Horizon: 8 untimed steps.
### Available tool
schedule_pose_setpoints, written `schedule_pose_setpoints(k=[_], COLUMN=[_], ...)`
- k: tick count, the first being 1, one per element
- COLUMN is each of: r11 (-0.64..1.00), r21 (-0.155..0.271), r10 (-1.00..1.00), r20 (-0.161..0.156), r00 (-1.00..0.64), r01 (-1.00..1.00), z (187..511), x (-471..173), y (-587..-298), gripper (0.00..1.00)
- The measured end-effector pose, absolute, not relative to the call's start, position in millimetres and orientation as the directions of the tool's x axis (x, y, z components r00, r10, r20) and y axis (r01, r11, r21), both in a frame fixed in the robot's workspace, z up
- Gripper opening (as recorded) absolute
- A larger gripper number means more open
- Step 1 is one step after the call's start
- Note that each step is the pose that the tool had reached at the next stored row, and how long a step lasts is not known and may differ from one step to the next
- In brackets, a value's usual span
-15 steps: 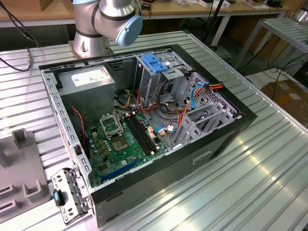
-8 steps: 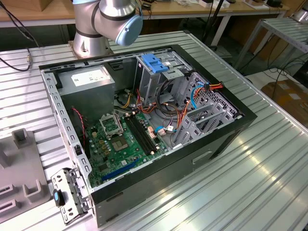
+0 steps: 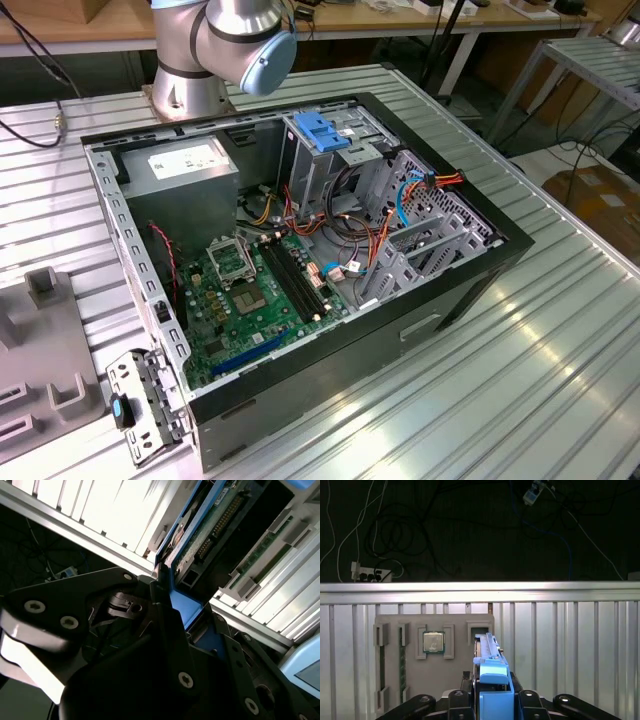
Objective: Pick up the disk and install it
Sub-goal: 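Pick up the disk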
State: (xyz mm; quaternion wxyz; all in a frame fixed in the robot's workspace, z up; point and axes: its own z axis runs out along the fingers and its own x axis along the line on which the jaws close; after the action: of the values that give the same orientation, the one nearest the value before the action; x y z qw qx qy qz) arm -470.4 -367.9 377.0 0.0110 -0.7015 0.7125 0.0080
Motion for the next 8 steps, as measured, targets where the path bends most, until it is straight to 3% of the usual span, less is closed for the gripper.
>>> schedule_pose_setpoints(k=[8], r11=[0.016], r21=[-0.004], r10=[-1.000], r20=[-0.027], r00=[-0.016], r01=[-1.000], z=[379.6], x=[-470.4], y=[-367.9], gripper=[0.37])
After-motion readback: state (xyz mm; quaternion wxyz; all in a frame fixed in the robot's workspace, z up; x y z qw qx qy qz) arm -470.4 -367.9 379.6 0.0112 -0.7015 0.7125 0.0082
